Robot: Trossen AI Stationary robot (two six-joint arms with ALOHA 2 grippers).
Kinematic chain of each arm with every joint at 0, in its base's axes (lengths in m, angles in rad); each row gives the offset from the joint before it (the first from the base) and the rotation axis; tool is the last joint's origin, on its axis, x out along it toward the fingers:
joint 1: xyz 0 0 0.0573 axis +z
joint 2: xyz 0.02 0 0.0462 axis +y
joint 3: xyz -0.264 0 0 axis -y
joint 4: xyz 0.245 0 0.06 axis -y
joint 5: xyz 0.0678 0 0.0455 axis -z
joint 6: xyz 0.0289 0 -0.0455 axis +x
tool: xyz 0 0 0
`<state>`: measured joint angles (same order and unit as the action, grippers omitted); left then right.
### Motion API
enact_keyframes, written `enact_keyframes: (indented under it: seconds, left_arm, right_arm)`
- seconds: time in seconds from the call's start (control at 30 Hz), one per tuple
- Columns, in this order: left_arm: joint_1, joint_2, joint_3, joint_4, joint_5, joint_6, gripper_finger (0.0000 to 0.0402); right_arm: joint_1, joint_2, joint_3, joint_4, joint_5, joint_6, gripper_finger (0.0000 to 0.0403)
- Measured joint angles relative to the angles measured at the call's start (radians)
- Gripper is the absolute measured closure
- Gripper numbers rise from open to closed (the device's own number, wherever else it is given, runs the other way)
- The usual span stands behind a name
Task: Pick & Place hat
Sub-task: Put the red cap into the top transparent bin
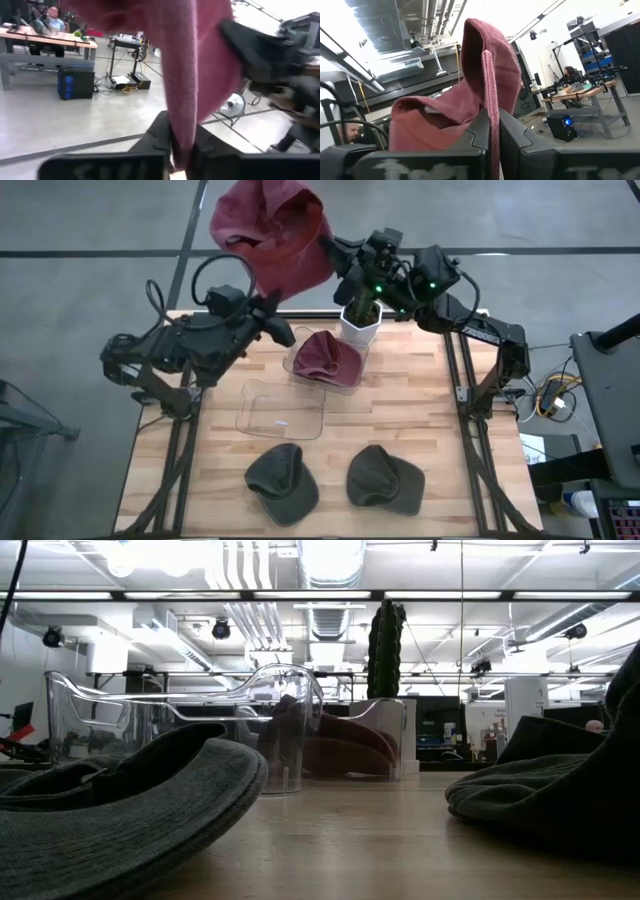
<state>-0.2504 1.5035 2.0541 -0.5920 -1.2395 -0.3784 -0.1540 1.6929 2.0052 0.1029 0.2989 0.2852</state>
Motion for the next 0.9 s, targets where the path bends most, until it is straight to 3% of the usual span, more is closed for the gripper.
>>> enact_keyframes:
  seconds: [0.37, 0.5, 0.73, 0.9]
  left_arm:
    - [-0.003, -0.043, 0.000, -0.012, 0.030, 0.049, 0.0395]
    - [-0.002, -0.054, 0.000, -0.004, 0.069, 0.084, 0.0396]
    - [-0.003, -0.068, -0.001, -0.013, 0.102, 0.123, 0.0396]
    - [-0.002, -0.086, -0.001, -0.070, 0.123, 0.129, 0.0396]
  right_arm:
    - [0.008, -0.002, 0.001, -0.045, -0.050, 0.005, 0.0378]
    - [0.014, -0.001, -0.001, -0.151, -0.109, 0.045, 0.0325]
    - [0.011, -0.009, 0.001, -0.314, -0.123, 0.045, 0.0211]
    - [0.013, -0.011, 0.000, -0.428, -0.131, 0.028, 0.0158]
